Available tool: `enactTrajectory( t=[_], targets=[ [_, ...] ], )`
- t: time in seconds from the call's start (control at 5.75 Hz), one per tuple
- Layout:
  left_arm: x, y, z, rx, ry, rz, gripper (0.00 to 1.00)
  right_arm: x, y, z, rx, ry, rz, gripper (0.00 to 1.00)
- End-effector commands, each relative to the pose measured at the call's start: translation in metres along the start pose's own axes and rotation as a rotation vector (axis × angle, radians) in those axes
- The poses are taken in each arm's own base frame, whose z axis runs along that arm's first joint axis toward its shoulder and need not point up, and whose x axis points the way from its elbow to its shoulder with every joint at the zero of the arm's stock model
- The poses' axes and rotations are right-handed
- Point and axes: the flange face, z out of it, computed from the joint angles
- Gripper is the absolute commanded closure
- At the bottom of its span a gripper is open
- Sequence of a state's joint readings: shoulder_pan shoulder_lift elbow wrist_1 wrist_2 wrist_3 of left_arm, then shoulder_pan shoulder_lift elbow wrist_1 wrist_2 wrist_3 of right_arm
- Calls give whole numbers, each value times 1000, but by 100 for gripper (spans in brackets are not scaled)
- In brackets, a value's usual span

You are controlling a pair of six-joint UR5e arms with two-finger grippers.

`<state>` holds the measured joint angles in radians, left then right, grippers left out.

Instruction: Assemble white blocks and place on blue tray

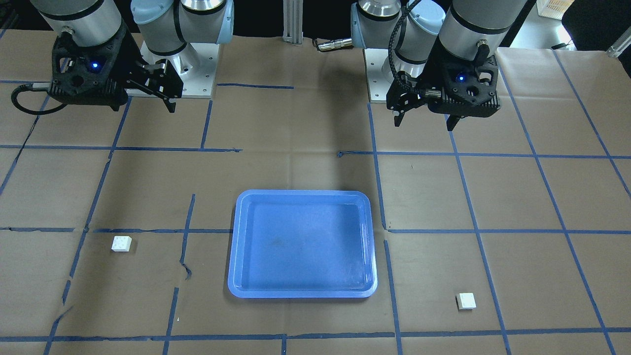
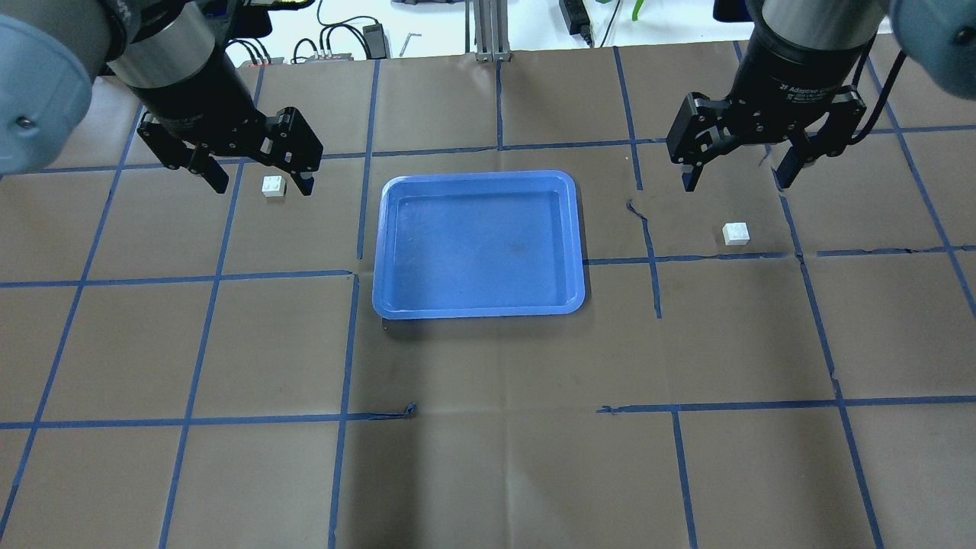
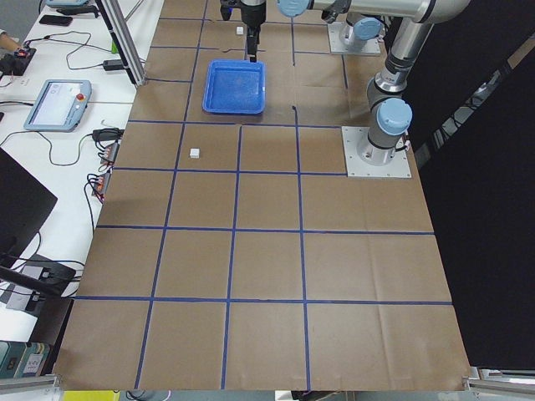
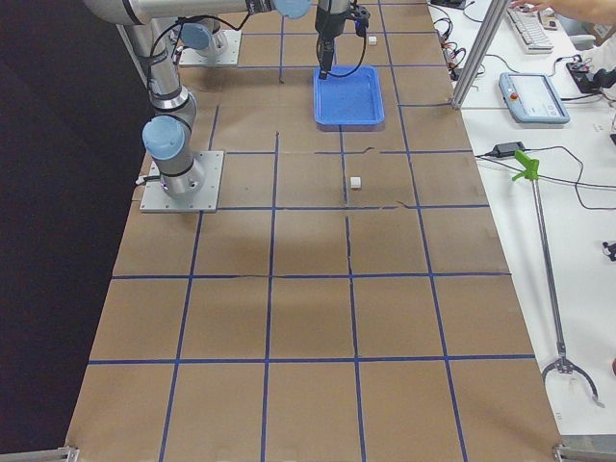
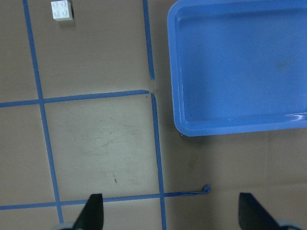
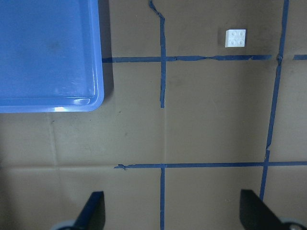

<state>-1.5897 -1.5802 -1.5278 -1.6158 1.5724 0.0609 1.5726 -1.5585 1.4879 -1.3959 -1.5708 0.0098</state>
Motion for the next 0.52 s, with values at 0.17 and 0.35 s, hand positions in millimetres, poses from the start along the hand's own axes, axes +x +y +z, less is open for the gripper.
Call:
enactTrajectory(
  t=[0.17,0.35],
  targets=[
    [-3,1,1,-4,-3,-2,2,0,0,0,-1,3,-5,0],
    [-19,-1,7,-15,2,-26,2,0,0,0,-3,6,-7,0]
  ],
)
